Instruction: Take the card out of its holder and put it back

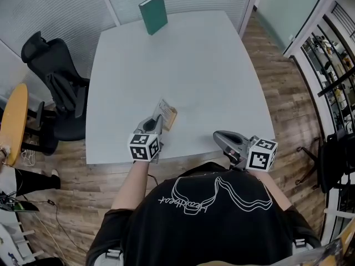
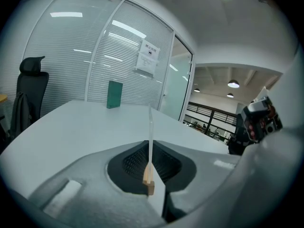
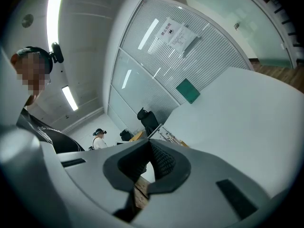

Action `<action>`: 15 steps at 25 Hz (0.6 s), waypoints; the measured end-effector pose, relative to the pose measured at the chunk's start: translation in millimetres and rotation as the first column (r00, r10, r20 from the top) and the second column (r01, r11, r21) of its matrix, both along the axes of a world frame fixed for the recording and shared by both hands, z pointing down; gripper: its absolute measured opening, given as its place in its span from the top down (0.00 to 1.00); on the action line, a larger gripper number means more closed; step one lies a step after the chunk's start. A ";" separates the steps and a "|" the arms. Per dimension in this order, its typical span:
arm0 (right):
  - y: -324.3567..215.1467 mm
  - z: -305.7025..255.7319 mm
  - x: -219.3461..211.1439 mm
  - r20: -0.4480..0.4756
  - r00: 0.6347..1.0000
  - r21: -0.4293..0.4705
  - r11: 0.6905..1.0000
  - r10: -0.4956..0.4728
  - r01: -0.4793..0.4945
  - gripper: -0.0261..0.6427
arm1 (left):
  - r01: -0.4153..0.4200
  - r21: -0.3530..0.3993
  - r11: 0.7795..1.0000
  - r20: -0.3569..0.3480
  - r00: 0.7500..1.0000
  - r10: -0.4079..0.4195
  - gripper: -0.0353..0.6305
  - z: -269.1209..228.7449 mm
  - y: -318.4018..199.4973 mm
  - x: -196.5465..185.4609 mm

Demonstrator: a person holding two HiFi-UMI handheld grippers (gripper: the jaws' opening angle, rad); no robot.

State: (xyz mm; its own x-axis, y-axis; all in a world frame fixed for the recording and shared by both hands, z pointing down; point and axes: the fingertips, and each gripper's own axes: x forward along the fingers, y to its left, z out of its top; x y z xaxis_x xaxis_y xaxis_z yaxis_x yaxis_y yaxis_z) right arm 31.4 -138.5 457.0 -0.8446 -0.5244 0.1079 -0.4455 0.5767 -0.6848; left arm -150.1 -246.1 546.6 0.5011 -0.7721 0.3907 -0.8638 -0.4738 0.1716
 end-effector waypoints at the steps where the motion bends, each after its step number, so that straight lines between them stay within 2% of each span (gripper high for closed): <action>1: 2.2 -0.7 0.7 0.000 1.000 0.001 1.000 0.000 0.000 0.95 | 0.007 0.007 1.000 0.000 1.000 -0.007 0.91 -3.5 1.0 -0.9; 11: 34.2 -15.5 23.7 0.007 1.000 0.021 1.000 0.006 -0.006 0.95 | 0.104 0.097 0.990 0.001 0.995 -0.104 0.91 -39.0 23.7 -12.0; 15: 47.4 -15.2 44.8 0.009 1.000 0.023 0.999 0.022 -0.022 0.95 | 0.150 0.121 0.981 -0.057 0.988 -0.144 0.91 -56.9 41.4 -10.2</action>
